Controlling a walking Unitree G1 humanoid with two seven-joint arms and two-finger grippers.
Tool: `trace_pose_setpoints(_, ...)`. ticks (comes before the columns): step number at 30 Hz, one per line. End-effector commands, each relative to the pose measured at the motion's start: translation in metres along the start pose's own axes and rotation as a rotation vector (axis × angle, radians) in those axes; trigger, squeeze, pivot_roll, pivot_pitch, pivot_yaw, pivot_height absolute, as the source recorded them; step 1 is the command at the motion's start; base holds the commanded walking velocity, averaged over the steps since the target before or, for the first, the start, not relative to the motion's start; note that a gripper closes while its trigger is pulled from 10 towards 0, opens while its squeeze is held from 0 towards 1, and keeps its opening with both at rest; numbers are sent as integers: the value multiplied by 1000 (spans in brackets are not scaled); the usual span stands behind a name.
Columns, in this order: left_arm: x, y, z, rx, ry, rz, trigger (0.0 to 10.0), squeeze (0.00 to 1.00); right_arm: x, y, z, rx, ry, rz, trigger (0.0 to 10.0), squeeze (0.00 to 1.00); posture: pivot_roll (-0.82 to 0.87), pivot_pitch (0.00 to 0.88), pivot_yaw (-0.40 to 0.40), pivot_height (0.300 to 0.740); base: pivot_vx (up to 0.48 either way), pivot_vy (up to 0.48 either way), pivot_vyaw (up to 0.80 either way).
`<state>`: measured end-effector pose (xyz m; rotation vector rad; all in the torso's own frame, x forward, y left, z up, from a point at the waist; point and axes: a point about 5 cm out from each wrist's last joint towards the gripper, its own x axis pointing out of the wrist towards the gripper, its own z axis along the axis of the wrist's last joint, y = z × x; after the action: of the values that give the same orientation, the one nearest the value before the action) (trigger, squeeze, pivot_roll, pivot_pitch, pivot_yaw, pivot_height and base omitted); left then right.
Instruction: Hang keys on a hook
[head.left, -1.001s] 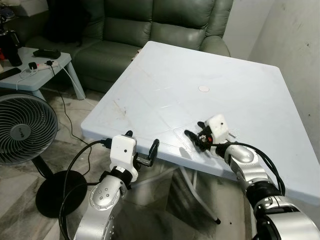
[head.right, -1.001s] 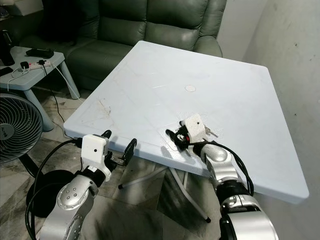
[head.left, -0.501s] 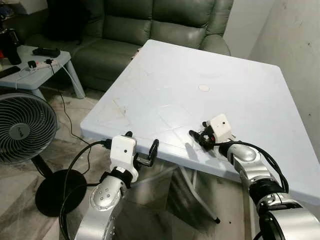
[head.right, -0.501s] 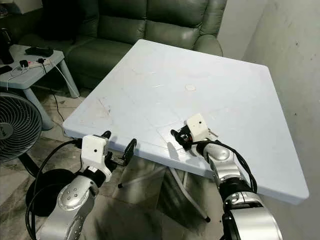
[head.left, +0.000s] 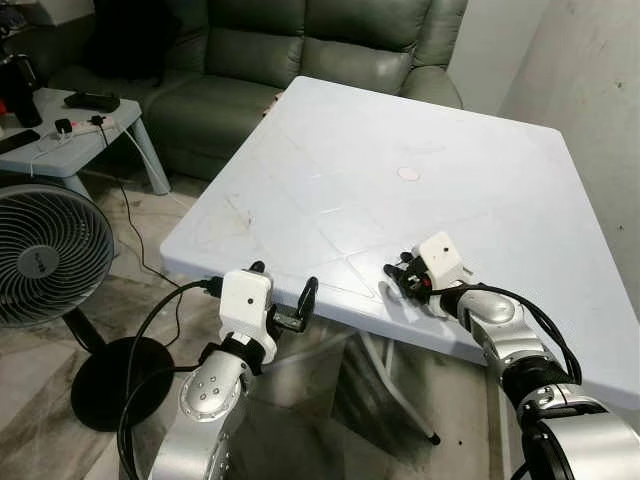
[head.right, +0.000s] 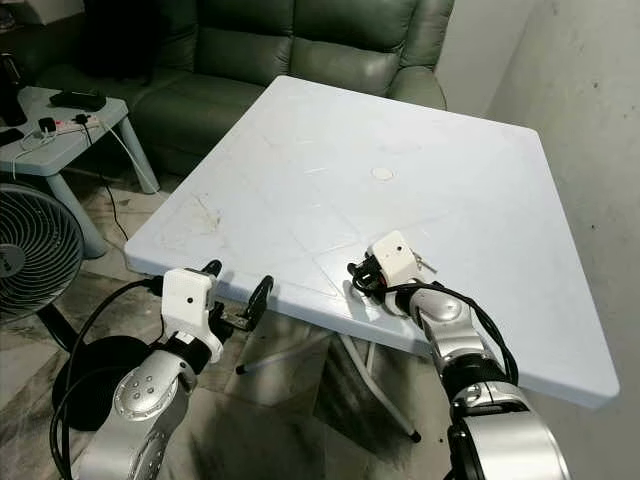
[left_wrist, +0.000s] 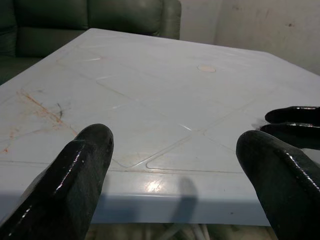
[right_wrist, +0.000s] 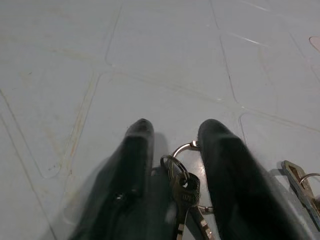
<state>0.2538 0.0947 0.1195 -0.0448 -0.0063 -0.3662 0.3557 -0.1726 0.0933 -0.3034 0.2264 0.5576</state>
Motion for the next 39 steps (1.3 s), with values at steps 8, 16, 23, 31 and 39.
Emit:
trace_pose_setpoints(8, -1, -3, 2, -5, -1, -4, 10000, 0, -3, -6, 3, -21, 4, 37, 6510, 0, 79, 64, -71, 740, 0, 0, 0)
trace_pose_setpoints(16, -1, -2, 2, -9, 0, -4, 10000, 0, -4, -7, 2, -27, 14, 64, 10000, 0, 79, 68, -69, 740, 0, 0, 0)
trace_pose_setpoints(23, -1, -3, 2, -15, 0, -2, 10000, 0, -4, -9, 2, -48, 21, 34, 10000, 0, 79, 68, -70, 740, 0, 0, 0)
trace_pose_setpoints(31, -1, -3, 2, -16, 0, 0, 10000, 0, -3, -11, 5, -56, 14, -5, 10000, 0, 81, 67, -72, 740, 0, 0, 0)
trace_pose_setpoints(39, -1, -3, 2, -18, 1, 0, 10000, 0, -2, -10, 5, -58, 12, -7, 10000, 0, 83, 67, -72, 740, 0, 0, 0)
